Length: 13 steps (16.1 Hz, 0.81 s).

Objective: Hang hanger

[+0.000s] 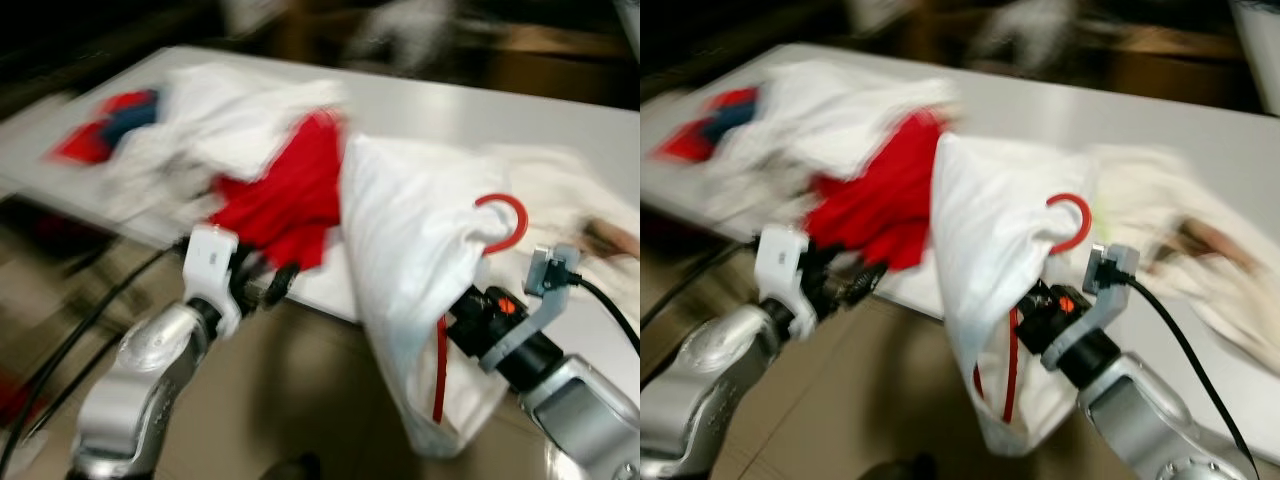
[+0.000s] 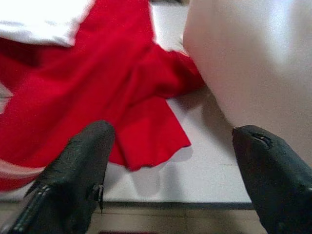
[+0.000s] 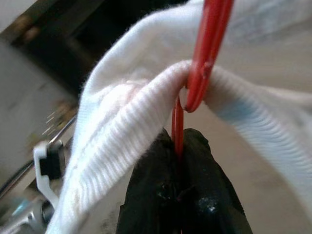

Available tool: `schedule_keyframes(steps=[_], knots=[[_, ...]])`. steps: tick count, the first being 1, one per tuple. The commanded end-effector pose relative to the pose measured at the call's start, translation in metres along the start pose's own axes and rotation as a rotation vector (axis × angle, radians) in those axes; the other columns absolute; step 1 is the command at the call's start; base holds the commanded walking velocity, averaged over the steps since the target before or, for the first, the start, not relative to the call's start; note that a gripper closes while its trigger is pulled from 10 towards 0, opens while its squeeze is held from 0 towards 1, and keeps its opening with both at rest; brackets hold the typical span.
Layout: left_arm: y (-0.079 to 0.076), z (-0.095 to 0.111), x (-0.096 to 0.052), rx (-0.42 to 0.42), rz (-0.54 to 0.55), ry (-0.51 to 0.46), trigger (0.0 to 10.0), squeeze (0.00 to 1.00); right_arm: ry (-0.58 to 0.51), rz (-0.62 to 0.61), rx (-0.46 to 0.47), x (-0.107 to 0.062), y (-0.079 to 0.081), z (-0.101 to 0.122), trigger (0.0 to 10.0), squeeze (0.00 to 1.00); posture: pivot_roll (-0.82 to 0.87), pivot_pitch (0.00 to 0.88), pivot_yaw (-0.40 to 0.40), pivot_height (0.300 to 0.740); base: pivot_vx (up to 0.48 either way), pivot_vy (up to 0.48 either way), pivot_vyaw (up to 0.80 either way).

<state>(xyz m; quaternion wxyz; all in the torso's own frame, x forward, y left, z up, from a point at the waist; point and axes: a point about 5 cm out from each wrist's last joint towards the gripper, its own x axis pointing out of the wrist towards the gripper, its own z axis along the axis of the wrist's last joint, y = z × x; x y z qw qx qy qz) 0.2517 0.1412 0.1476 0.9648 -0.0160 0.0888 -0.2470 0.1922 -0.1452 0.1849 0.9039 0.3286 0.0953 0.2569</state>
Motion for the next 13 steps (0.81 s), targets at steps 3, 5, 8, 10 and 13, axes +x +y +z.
schedule_keyframes(steps=[3, 5, 8, 10, 13], knots=[[0.000, -0.005, -0.004, 0.018, 0.007, 0.017, 10.0, 0.51, 0.014, 0.035, -0.018, 0.002, 0.004, -0.002, 10.0, 0.00, -0.03, 0.052, 0.089, 0.740, 0.000, 0.000, 0.80], [-0.005, -0.004, -0.002, 0.020, -0.021, 0.013, 10.0, 0.49, 0.025, 0.052, -0.023, 0.001, 0.007, -0.004, 10.0, 0.00, -0.03, 0.043, 0.098, 0.740, 0.000, 0.000, 0.80], [-0.001, 0.003, 0.002, 0.022, -0.003, -0.010, 10.0, 0.49, 0.074, 0.083, -0.013, 0.002, 0.012, -0.010, 10.0, 0.00, -0.03, 0.072, 0.086, 0.740, 0.000, 0.000, 0.80], [-0.003, -0.006, -0.005, 0.018, 0.001, 0.016, 10.0, 0.49, 0.113, 0.082, -0.036, -0.005, 0.009, -0.015, 10.0, 0.00, -0.02, 0.073, 0.087, 0.740, 0.000, 0.000, 0.80], [-0.004, -0.005, -0.002, 0.046, -0.015, 0.021, 10.0, 0.49, 0.099, 0.067, -0.044, -0.009, 0.005, -0.013, 10.0, 0.00, -0.02, 0.068, 0.092, 0.740, 0.000, 0.000, 0.80]])
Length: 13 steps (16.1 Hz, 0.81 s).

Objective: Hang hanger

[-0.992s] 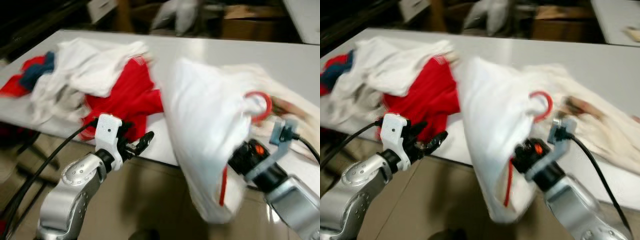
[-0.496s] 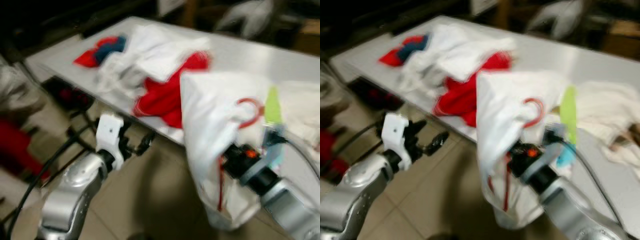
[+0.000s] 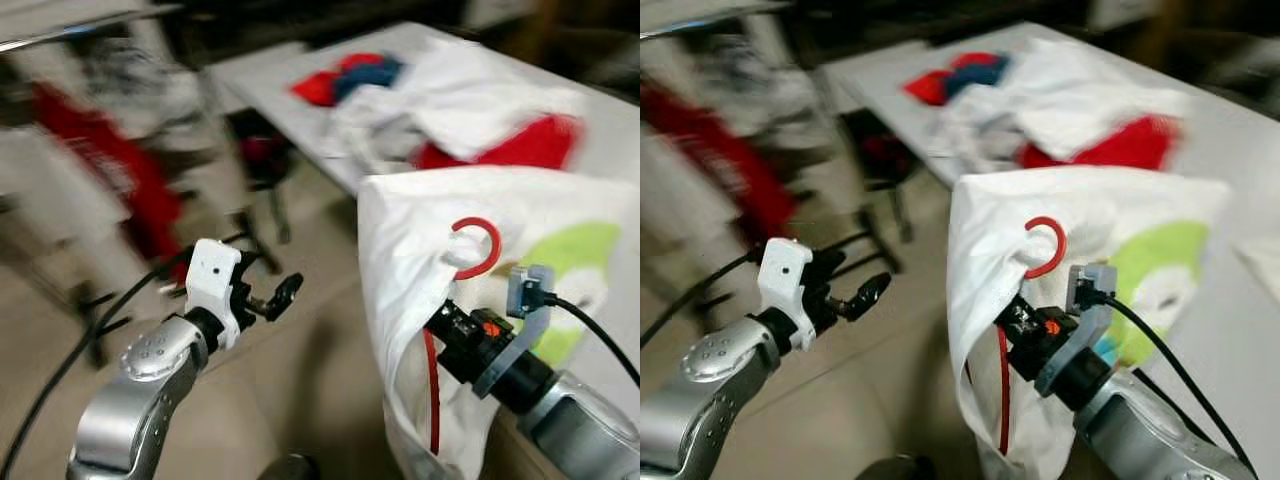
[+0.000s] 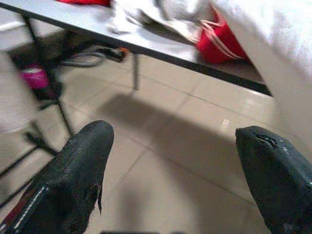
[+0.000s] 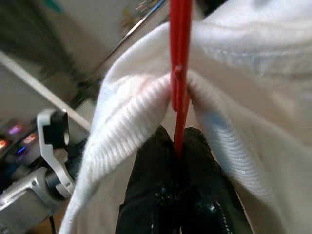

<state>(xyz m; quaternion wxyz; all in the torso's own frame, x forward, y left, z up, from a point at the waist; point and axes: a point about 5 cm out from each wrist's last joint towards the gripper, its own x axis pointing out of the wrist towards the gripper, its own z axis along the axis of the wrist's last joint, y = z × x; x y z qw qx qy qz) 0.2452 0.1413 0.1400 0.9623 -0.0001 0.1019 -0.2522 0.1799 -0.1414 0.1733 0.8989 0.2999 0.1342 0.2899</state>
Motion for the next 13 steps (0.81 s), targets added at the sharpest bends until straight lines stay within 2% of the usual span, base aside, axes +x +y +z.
schedule_keyframes(steps=[1, 3, 5, 7, 9, 13], knots=[[0.001, 0.006, 0.004, 0.034, -0.003, -0.017, 10.0, 0.49, -0.009, 0.028, -0.019, 0.000, 0.004, 0.003, 10.0, 0.00, -0.02, 0.081, 0.080, 0.740, 0.000, 0.000, 0.80], [0.007, 0.012, 0.004, 0.038, 0.023, -0.030, 10.0, 0.49, -0.020, -0.002, -0.077, 0.008, 0.000, 0.007, 10.0, 0.00, -0.02, 0.084, 0.091, 0.740, 0.000, 0.000, 0.80], [0.002, 0.003, 0.004, 0.073, 0.006, 0.001, 10.0, 0.48, -0.023, -0.097, -0.153, 0.014, -0.014, 0.004, 10.0, 0.00, -0.02, 0.063, 0.104, 0.740, 0.000, 0.000, 0.80], [0.003, 0.004, 0.010, 0.068, 0.012, -0.006, 10.0, 0.49, -0.020, -0.111, -0.175, 0.020, -0.015, 0.003, 10.0, 0.00, -0.02, 0.062, 0.106, 0.740, 0.000, 0.000, 0.80], [0.005, 0.011, 0.014, 0.136, 0.024, -0.015, 10.0, 0.48, -0.013, -0.145, -0.205, 0.030, -0.020, 0.005, 10.0, 0.00, -0.02, 0.076, 0.079, 0.740, 0.000, 0.000, 0.80], [-0.001, 0.007, 0.013, 0.124, 0.020, -0.014, 10.0, 0.49, -0.006, -0.200, -0.245, 0.039, -0.033, 0.006, 10.0, 0.00, -0.01, 0.052, 0.078, 0.740, 0.000, 0.000, 0.80]])
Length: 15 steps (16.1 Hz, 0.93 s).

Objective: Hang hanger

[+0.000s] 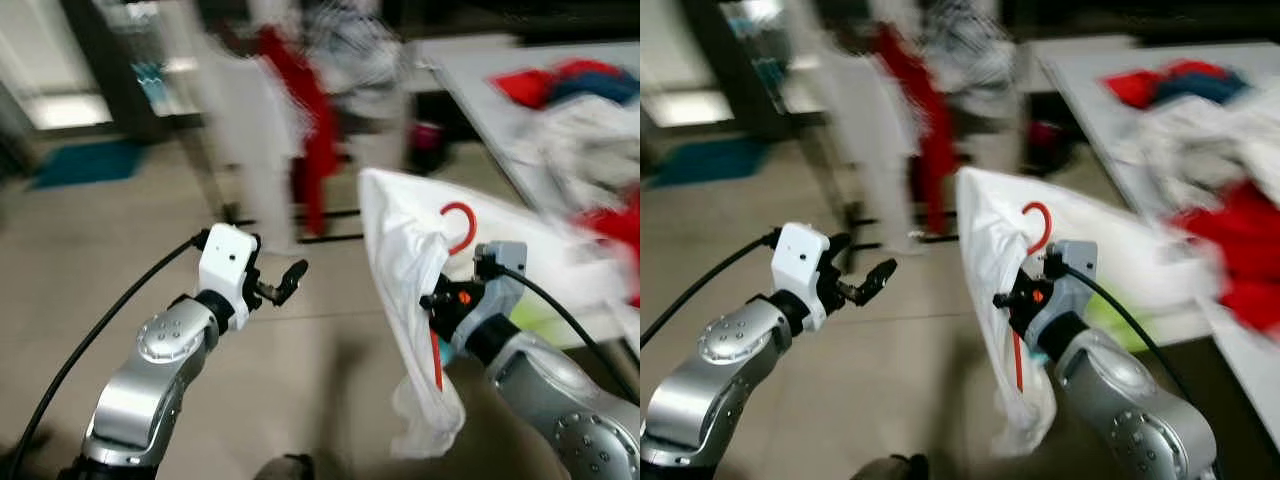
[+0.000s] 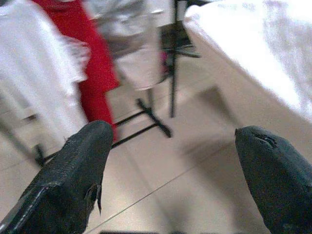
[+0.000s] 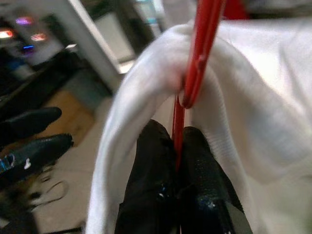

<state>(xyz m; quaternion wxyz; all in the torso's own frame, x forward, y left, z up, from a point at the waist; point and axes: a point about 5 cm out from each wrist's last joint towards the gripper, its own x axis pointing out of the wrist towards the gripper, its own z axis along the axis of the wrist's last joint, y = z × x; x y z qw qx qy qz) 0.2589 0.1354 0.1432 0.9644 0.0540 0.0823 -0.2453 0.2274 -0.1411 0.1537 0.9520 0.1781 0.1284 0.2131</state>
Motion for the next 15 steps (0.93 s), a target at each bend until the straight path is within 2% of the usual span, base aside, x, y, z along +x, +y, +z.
schedule_keyframes(steps=[1, 4, 6, 8, 9, 15], knots=[[0.000, 0.004, 0.004, 0.006, 0.008, -0.014, 10.0, 0.48, -0.009, -0.012, -0.012, 0.003, -0.002, 0.002, 10.0, 0.00, -0.01, 0.059, 0.066, 0.740, 0.000, 0.000, 0.80], [0.008, 0.005, 0.007, -0.006, 0.055, -0.014, 10.0, 0.48, 0.001, -0.072, -0.028, 0.010, -0.007, -0.002, 10.0, 0.00, -0.02, 0.065, 0.066, 0.740, 0.000, 0.000, 0.80], [0.002, 0.004, 0.010, -0.005, 0.037, -0.013, 10.0, 0.48, 0.016, -0.184, -0.079, 0.010, -0.018, -0.007, 10.0, 0.00, -0.01, 0.067, 0.069, 0.740, 0.000, 0.000, 0.80], [-0.002, 0.003, 0.012, -0.009, 0.032, -0.013, 10.0, 0.47, -0.003, -0.238, -0.020, 0.012, -0.022, -0.009, 10.0, 0.00, -0.02, 0.071, 0.070, 0.740, 0.000, 0.000, 0.00], [-0.003, 0.000, 0.013, 0.007, 0.042, -0.002, 10.0, 0.47, 0.002, -0.283, -0.072, 0.014, -0.023, -0.008, 10.0, 0.00, -0.02, 0.071, 0.075, 0.740, 0.000, 0.000, 0.00], [-0.001, 0.002, 0.021, 0.001, 0.062, -0.003, 10.0, 0.46, -0.049, -0.311, -0.066, 0.023, -0.022, 0.000, 10.0, 0.00, -0.02, 0.065, 0.071, 0.740, 0.000, -0.286, 0.00]])
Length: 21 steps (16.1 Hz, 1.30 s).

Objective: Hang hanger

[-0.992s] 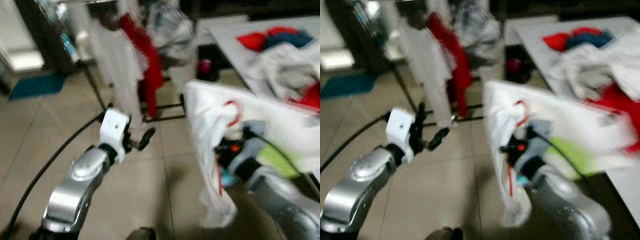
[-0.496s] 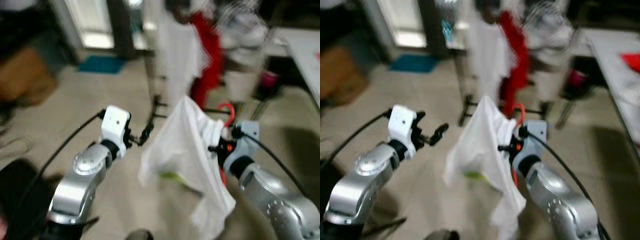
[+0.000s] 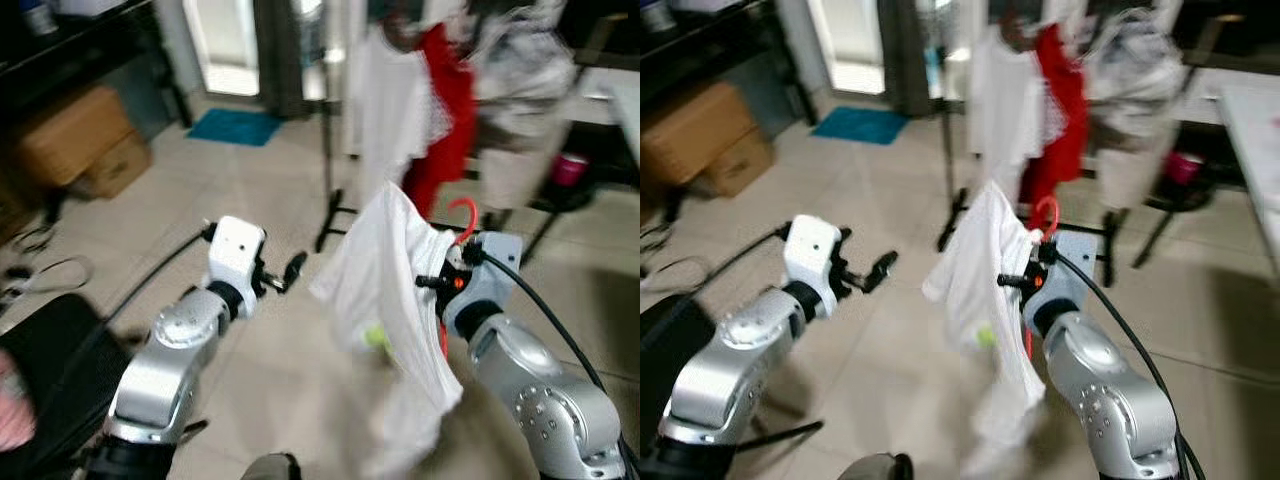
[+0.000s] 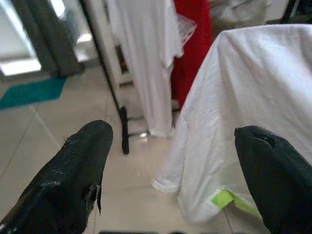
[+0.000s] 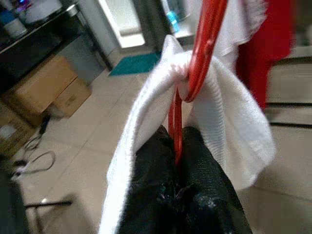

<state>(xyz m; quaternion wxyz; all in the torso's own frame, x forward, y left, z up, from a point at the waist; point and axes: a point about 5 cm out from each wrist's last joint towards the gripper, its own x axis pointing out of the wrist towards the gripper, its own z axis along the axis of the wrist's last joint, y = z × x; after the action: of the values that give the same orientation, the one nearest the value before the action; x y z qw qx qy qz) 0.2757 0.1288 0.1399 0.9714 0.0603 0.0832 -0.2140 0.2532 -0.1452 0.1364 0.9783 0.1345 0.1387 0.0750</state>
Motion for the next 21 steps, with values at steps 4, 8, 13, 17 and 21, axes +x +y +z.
schedule_keyframes(steps=[4, 8, 13, 17, 21], knots=[[-0.019, 0.001, 0.006, 0.033, -0.179, -0.022, 10.0, 1.00, -0.077, -0.055, 0.048, 0.010, 0.001, 0.018, 10.0, 0.00, -0.02, 0.061, 0.064, 0.740, 0.000, 0.000, 0.00], [-0.040, -0.013, 0.012, 0.131, -0.390, 0.021, 10.0, 1.00, -0.124, -0.101, 0.106, 0.028, 0.005, 0.039, 10.0, 0.00, -0.03, 0.057, 0.063, 0.740, 0.000, 0.000, 0.00], [-0.051, -0.034, 0.023, 0.191, -0.488, 0.056, 10.0, 0.53, -0.118, -0.189, 0.229, 0.056, 0.007, 0.056, 10.0, 0.00, -0.03, 0.043, 0.062, 0.740, 0.000, 0.000, 0.00], [-0.070, -0.038, 0.030, 0.124, -0.567, -0.002, 10.0, 0.00, -0.152, -0.205, 0.269, 0.074, 0.016, 0.078, 10.0, 0.00, -0.04, 0.041, 0.058, 0.740, 0.000, 0.000, 0.00], [-0.082, -0.041, 0.034, 0.089, -0.624, -0.022, 10.0, 0.00, -0.167, -0.179, 0.279, 0.082, 0.025, 0.090, 10.0, 0.00, -0.04, 0.043, 0.053, 0.740, 0.000, 0.000, 0.00]])
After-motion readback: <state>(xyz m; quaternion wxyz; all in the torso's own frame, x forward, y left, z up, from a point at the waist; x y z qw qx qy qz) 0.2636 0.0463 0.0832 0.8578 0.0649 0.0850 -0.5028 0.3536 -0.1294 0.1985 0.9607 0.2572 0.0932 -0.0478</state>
